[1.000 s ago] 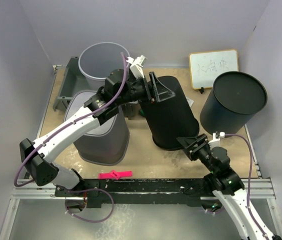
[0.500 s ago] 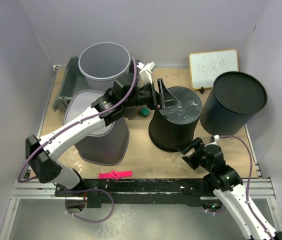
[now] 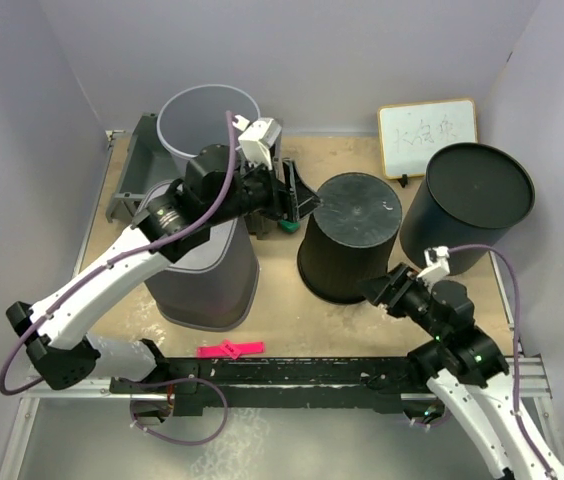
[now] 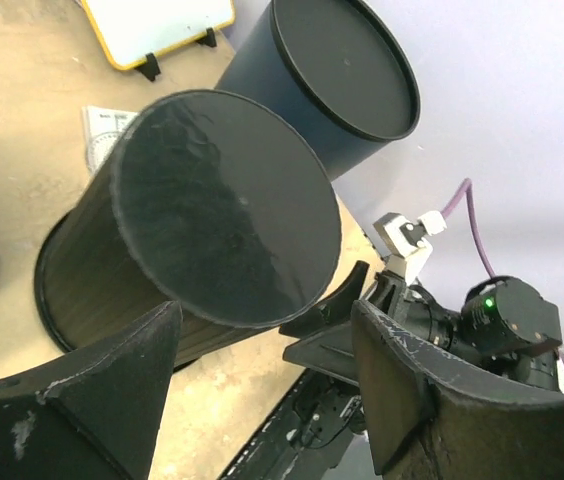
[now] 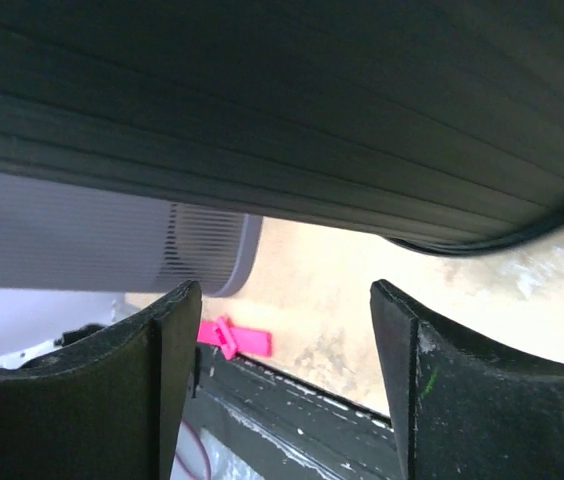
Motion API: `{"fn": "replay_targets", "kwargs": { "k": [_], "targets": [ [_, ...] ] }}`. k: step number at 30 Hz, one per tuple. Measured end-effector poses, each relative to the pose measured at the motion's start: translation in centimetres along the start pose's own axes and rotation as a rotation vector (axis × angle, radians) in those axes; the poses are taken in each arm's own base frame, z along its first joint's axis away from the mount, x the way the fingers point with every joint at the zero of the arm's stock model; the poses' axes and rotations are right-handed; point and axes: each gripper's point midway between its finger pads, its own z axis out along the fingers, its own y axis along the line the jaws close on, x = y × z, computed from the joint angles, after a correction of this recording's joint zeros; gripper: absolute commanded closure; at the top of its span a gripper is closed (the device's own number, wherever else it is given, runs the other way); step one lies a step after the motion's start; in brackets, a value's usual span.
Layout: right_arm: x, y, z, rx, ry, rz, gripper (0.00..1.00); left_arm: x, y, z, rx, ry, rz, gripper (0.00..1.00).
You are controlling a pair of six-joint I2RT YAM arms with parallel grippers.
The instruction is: Turn the large container upside down
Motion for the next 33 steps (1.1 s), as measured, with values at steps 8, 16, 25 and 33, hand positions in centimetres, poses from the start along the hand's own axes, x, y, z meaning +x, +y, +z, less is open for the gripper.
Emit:
{"fn": "replay_targets", "kwargs": {
  "k": [8,16,25,33],
  "targets": [
    [0.8,1.5,4.4,-0.082,0.064,-0.011,0.3,-0.1,1.3,-2.1,-0.058,-0.042,0.041,0.34],
    [-4.6,1.6,8.5,-0.02,-0.189,0.019,0.25,2.3,3.6,-1.5,-0.132,0.019,0.033,0.34],
    [-7.9,2.4,11.9,0.051,-0.268,-0.018,0.24,3.9,4.9,-1.3,-0.163,0.052,0.014,0.34],
    [-11.0,6.3,9.9,-0.036,-0.351,-0.082,0.22,4.0,4.9,-1.2,-0.165,0.053,0.01,0.34]
  ]
}}
